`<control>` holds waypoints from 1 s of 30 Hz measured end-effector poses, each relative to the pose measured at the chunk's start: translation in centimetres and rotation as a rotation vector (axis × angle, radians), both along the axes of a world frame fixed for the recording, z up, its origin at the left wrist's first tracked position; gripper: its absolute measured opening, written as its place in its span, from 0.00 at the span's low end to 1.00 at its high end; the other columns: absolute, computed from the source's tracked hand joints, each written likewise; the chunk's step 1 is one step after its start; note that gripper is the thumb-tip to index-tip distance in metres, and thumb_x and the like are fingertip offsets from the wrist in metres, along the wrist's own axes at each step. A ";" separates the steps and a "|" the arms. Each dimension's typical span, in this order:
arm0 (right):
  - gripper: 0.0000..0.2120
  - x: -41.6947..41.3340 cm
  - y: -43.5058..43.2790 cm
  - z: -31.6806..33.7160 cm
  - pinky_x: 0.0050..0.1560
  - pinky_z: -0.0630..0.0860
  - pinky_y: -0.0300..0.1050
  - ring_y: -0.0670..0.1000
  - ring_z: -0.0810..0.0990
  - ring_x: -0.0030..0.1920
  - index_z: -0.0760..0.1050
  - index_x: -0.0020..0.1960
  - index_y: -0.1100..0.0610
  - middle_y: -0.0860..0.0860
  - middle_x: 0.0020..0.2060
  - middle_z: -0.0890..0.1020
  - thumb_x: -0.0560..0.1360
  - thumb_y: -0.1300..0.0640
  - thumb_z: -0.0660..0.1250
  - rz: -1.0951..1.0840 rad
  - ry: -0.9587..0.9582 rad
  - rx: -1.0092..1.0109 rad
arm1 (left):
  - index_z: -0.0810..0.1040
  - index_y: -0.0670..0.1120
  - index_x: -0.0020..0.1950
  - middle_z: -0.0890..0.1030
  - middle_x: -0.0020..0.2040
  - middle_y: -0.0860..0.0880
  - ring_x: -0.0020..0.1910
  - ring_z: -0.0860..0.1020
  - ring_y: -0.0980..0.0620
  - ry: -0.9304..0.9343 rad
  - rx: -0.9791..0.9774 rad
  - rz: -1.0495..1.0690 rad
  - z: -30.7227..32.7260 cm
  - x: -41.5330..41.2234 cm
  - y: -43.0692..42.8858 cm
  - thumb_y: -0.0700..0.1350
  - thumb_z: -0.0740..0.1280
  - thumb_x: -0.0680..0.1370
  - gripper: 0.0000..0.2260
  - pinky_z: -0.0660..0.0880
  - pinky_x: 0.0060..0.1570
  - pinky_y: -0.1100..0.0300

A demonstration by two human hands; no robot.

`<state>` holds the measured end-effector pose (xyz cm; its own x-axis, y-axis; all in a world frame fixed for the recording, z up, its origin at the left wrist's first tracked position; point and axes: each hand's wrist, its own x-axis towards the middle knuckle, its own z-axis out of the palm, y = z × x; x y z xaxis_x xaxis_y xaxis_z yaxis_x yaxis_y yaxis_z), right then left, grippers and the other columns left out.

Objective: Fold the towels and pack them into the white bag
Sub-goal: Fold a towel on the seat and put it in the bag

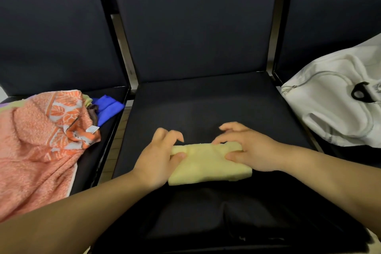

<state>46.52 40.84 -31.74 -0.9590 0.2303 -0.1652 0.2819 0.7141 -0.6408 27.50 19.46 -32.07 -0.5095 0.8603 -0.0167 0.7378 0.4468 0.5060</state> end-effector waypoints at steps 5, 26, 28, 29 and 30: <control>0.13 -0.3 0.3 0.7 0.69 0.67 0.36 0.37 0.74 0.64 0.81 0.57 0.32 0.39 0.64 0.76 0.78 0.50 0.71 0.093 -0.186 -0.041 | 0.78 0.60 0.56 0.66 0.56 0.63 0.52 0.73 0.60 -0.057 -0.061 -0.211 -0.7 -0.5 -0.9 0.55 0.65 0.82 0.05 0.75 0.52 0.61; 0.19 -1.7 -2.1 1.8 0.60 0.81 0.52 0.51 0.84 0.54 0.80 0.60 0.43 0.49 0.59 0.80 0.75 0.61 0.75 0.054 -0.470 -0.626 | 0.66 0.68 0.74 0.68 0.51 0.63 0.59 0.69 0.55 -0.030 -0.288 -0.296 -0.4 0.3 -1.8 0.60 0.61 0.82 0.20 0.65 0.66 0.55; 0.19 -0.8 -2.3 1.8 0.54 0.82 0.50 0.48 0.83 0.50 0.80 0.58 0.42 0.49 0.56 0.80 0.74 0.62 0.75 0.019 -0.380 -0.618 | 0.67 0.66 0.74 0.70 0.52 0.62 0.59 0.71 0.56 -0.086 -0.274 -0.277 -0.3 0.6 -1.4 0.58 0.63 0.82 0.20 0.66 0.64 0.57; 0.19 -0.3 -2.4 2.1 0.52 0.82 0.48 0.47 0.83 0.49 0.79 0.58 0.42 0.48 0.56 0.80 0.74 0.61 0.75 0.008 -0.339 -0.602 | 0.68 0.65 0.74 0.71 0.53 0.61 0.58 0.72 0.57 -0.141 -0.250 -0.263 -0.3 0.8 -1.1 0.56 0.64 0.82 0.20 0.67 0.62 0.61; 0.19 0.3 -2.3 2.6 0.51 0.81 0.47 0.47 0.82 0.50 0.79 0.57 0.41 0.48 0.55 0.79 0.74 0.61 0.76 0.006 -0.305 -0.574 | 0.69 0.64 0.73 0.71 0.55 0.60 0.57 0.74 0.58 -0.202 -0.215 -0.247 -0.2 1.1 -0.7 0.53 0.66 0.82 0.20 0.67 0.60 0.65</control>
